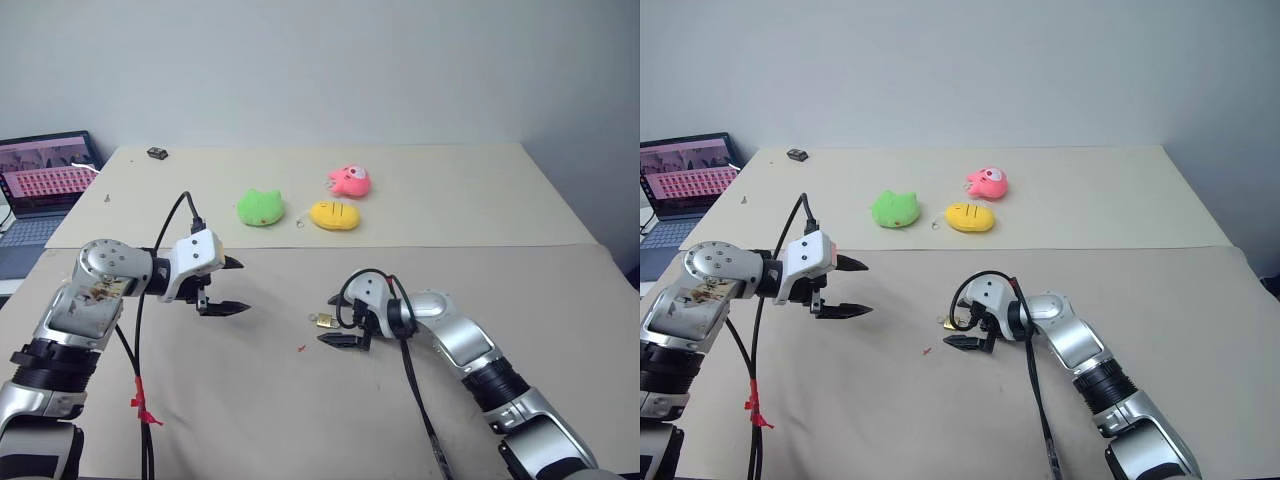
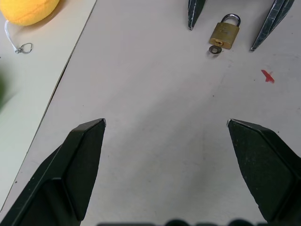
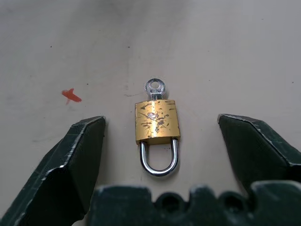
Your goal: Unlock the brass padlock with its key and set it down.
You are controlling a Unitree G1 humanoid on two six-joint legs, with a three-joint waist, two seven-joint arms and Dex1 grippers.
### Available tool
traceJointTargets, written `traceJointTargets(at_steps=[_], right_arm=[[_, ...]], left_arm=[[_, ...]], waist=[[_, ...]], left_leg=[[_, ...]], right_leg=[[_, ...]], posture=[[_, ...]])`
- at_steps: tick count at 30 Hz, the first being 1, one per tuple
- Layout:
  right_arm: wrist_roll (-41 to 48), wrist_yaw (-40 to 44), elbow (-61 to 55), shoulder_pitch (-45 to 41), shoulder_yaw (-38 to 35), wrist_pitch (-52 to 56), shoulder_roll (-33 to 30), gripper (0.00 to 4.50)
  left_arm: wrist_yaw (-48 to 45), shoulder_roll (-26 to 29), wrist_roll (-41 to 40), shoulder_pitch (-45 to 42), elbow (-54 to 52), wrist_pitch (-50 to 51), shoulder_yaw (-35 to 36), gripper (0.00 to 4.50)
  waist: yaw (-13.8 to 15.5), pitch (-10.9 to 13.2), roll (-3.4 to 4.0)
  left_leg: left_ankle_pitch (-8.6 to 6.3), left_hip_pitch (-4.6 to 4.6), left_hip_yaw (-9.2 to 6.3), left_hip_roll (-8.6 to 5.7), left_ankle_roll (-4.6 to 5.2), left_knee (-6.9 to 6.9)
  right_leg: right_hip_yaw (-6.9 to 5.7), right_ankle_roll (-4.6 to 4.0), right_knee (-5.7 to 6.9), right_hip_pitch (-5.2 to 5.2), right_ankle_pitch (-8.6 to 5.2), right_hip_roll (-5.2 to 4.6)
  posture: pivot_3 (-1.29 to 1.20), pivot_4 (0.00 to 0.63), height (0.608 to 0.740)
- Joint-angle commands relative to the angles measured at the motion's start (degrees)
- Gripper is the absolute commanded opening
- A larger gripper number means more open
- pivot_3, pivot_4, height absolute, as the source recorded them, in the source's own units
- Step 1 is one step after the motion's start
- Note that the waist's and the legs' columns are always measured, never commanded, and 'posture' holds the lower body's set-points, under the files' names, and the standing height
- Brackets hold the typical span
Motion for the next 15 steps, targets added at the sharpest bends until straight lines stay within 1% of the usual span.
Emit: traceJointTargets(at_steps=[1,2,3,6,7,8,11,15], right_arm=[[-0.6,0.4,-0.2,0.8,-0.5,-0.8,0.0,3.04],[-0.6,0.5,-0.4,1.0,-0.6,-0.8,-0.1,2.61],[-0.6,0.7,-0.5,1.1,-0.6,-0.8,-0.2,2.33],[-0.9,0.9,-1.0,1.2,-0.9,-0.9,-0.7,1.24],[-1.1,0.9,-1.2,1.1,-1.0,-1.0,-0.8,1.04],[-1.3,0.8,-1.4,0.9,-1.1,-1.0,-0.8,0.91],[-2.2,0.4,-3.2,-0.1,-1.6,-1.5,-1.4,0.91],[-3.8,0.2,-8.3,-1.6,-3.5,-3.9,-3.9,0.91]], left_arm=[[0.2,0.8,-0.6,-1.6,-0.4,-0.7,1.3,4.44],[0.1,0.7,-0.6,-1.7,-0.3,-0.7,1.2,4.44],[0.1,0.7,-0.6,-1.8,-0.1,-0.8,1.1,4.44],[0.0,0.3,-1.1,-2.3,0.4,-0.3,1.3,4.44],[0.0,0.0,-1.5,-2.5,0.4,0.2,1.4,4.44],[0.0,-0.3,-2.0,-2.7,0.4,0.9,1.6,4.44],[1.3,-2.6,-5.9,-3.5,-0.5,6.6,2.6,4.44],[9.0,-9.8,-15.9,-5.1,-5.8,25.8,6.3,4.44]], waist=[[0.0,0.0,0.00],[0.0,0.0,0.00],[0.0,0.0,0.00],[0.0,0.0,0.00],[0.0,0.0,0.00],[0.0,0.0,0.00],[0.0,0.0,0.00],[0.3,0.0,-0.03]], left_leg=[[0.00,0.01,0.00,0.00,0.00,0.00],[0.00,0.01,0.00,0.00,0.00,0.00],[0.00,0.01,0.00,0.00,0.00,0.00],[0.00,0.01,0.00,0.00,0.00,0.00],[0.00,0.02,0.00,0.00,0.00,0.00],[0.00,0.01,0.00,0.00,0.00,0.01],[0.00,0.01,0.00,-0.01,0.00,0.01],[0.00,-0.05,-0.05,-0.03,0.00,0.12]], right_leg=[[0.00,0.00,0.01,0.00,0.00,0.00],[0.00,0.00,0.01,0.00,0.00,0.00],[0.00,0.00,0.01,0.00,0.00,0.00],[0.00,0.00,0.02,0.00,0.00,0.00],[0.00,0.00,0.02,0.00,0.00,0.00],[0.00,0.00,0.02,0.00,0.00,0.00],[0.00,0.00,0.01,0.01,0.00,0.00],[0.00,0.01,0.01,0.01,0.00,-0.03]], posture=[[0.00,0.150,0.657],[0.00,0.150,0.657],[0.00,0.150,0.657],[0.00,0.150,0.657],[0.00,0.150,0.657],[0.00,0.150,0.657],[0.00,0.150,0.657],[0.00,0.150,0.657]])
